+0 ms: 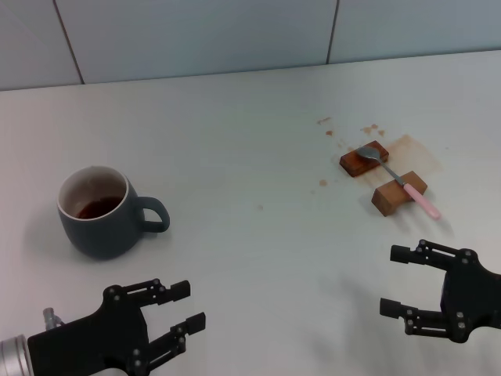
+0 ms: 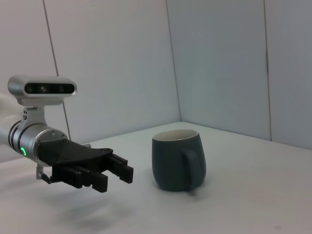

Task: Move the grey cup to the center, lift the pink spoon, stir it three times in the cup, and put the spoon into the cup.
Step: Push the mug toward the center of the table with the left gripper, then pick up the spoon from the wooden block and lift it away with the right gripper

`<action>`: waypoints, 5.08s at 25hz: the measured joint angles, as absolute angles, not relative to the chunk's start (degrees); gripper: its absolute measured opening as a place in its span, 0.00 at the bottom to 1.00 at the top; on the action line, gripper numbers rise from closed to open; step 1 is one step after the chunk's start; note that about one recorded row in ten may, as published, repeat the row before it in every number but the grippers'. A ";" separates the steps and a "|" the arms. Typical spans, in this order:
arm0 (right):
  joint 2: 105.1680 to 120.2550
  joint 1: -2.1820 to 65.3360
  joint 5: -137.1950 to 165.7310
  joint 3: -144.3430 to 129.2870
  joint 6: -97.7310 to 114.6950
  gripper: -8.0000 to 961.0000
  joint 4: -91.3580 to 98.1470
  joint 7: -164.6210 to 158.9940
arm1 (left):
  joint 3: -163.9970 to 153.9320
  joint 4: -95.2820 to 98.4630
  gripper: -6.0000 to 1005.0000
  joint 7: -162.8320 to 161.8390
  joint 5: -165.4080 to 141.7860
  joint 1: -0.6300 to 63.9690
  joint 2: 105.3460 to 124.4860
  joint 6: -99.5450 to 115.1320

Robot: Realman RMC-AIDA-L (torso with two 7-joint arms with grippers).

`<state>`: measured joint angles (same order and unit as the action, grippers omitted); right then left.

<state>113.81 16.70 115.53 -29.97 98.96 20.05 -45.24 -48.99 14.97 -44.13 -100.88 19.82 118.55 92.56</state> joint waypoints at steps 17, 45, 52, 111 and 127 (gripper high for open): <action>113.92 17.37 115.45 -29.97 97.57 0.81 20.16 -45.13 | -48.69 14.85 0.15 -43.67 -100.76 19.76 118.55 92.86; 114.51 17.22 115.39 -29.08 97.32 0.81 20.49 -46.22 | 4.45 -15.15 0.00 31.51 -86.30 18.59 119.15 73.90; 114.54 17.19 115.39 -29.09 97.26 0.81 20.35 -46.25 | 4.01 -18.39 0.00 37.11 -87.77 19.46 119.17 71.44; 114.87 15.00 115.31 -23.40 99.62 0.79 20.03 -46.30 | -9.73 17.09 0.01 -43.10 -130.40 25.72 113.84 99.56; 116.07 13.16 115.31 -19.33 101.72 0.79 19.84 -50.30 | -11.24 20.75 0.55 -43.78 -131.11 24.56 115.56 99.19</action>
<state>116.07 13.16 115.31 -19.33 101.72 19.84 -50.30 -11.24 20.75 -43.78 -131.11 24.56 115.56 99.19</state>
